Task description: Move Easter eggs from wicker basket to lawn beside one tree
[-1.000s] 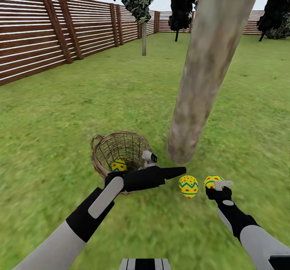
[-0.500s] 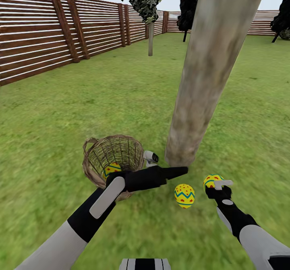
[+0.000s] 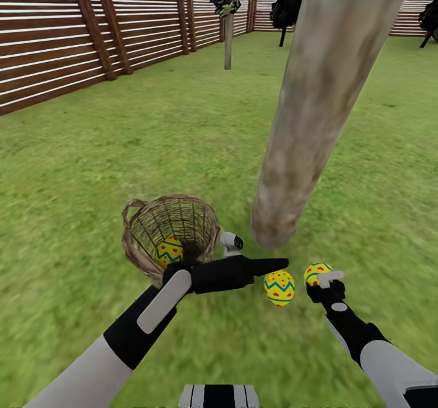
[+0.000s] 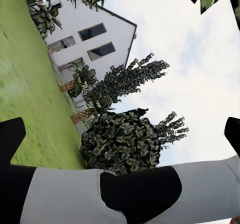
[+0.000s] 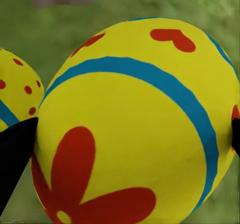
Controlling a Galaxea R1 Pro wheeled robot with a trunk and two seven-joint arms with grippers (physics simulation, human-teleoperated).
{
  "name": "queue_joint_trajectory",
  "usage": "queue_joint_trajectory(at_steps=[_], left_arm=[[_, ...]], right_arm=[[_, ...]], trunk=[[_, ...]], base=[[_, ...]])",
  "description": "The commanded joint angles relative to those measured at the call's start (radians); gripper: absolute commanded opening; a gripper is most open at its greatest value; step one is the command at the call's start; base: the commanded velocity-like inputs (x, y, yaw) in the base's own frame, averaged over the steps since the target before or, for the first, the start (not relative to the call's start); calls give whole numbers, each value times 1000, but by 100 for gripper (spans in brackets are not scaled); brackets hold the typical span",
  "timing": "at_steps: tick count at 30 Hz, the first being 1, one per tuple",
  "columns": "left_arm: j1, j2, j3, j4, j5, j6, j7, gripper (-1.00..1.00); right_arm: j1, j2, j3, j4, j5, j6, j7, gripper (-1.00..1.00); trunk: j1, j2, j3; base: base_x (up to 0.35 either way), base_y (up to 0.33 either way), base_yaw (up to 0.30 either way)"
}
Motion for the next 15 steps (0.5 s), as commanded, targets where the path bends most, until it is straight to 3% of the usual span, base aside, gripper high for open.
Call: queue_joint_trajectory(at_steps=[1,15], left_arm=[[0,0,0,1,6,6,0,100],[0,0,0,2,5,6,0,100]], right_arm=[[-1,-1,9,1,13,0,-9,-100],[0,7,9,-14,14,-3,-9,-100]], trunk=[[0,-1,-5],[6,-4,-59]], base=[[0,0,0],[0,0,0]])
